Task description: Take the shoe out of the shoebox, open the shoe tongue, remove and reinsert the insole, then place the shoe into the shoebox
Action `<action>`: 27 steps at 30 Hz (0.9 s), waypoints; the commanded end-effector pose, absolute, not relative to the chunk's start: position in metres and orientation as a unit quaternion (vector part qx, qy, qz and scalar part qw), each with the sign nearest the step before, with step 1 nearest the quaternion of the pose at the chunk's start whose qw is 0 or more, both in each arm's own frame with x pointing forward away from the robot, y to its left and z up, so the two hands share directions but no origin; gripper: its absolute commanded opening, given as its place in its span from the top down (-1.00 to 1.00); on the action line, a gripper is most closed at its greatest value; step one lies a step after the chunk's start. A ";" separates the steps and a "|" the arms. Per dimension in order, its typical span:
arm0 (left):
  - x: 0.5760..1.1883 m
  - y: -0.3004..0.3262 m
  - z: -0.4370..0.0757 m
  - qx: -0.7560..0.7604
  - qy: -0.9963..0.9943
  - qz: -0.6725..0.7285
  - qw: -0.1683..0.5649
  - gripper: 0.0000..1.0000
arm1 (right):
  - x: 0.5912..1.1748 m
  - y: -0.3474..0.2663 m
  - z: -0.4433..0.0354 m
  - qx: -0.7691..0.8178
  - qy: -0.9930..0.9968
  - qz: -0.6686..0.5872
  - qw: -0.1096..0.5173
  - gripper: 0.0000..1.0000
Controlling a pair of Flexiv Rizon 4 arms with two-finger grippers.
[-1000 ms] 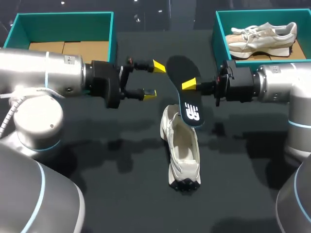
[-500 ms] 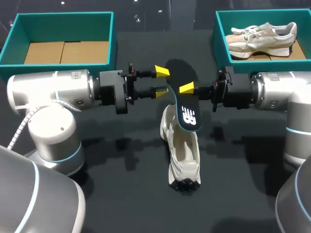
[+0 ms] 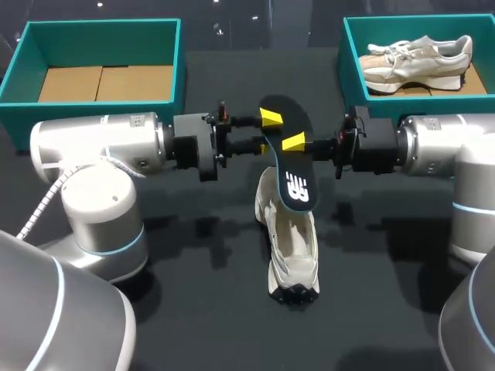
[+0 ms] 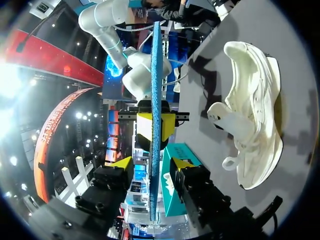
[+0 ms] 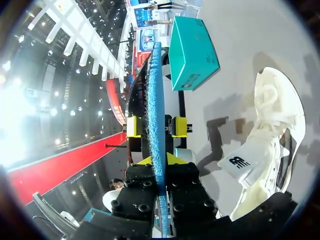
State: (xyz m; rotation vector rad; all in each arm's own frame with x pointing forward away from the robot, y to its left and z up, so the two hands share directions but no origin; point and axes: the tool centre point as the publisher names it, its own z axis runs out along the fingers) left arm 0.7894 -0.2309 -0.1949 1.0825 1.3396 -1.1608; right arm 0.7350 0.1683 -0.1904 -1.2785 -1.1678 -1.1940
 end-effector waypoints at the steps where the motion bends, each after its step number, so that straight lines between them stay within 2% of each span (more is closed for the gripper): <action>1: 0.790 -0.239 -0.196 0.451 0.558 -0.480 0.505 0.11 | 0.735 0.169 -0.189 -0.533 -0.484 -0.488 0.494 1.00; 8: 0.787 -0.244 -0.197 0.458 0.557 -0.477 0.503 0.27 | 0.735 0.170 -0.190 -0.536 -0.483 -0.487 0.492 1.00; 12: 0.786 -0.247 -0.197 0.460 0.556 -0.474 0.504 0.45 | 0.735 0.170 -0.190 -0.538 -0.483 -0.486 0.492 1.00; 21: 0.783 -0.250 -0.197 0.465 0.555 -0.469 0.506 0.65 | 0.735 0.168 -0.192 -0.539 -0.479 -0.487 0.492 1.00; 26: 0.783 -0.250 -0.198 0.465 0.557 -0.466 0.507 0.99 | 0.736 0.168 -0.192 -0.538 -0.480 -0.486 0.494 1.00; 27: 0.783 -0.250 -0.198 0.465 0.557 -0.466 0.507 1.00 | 0.736 0.169 -0.192 -0.538 -0.479 -0.486 0.494 1.00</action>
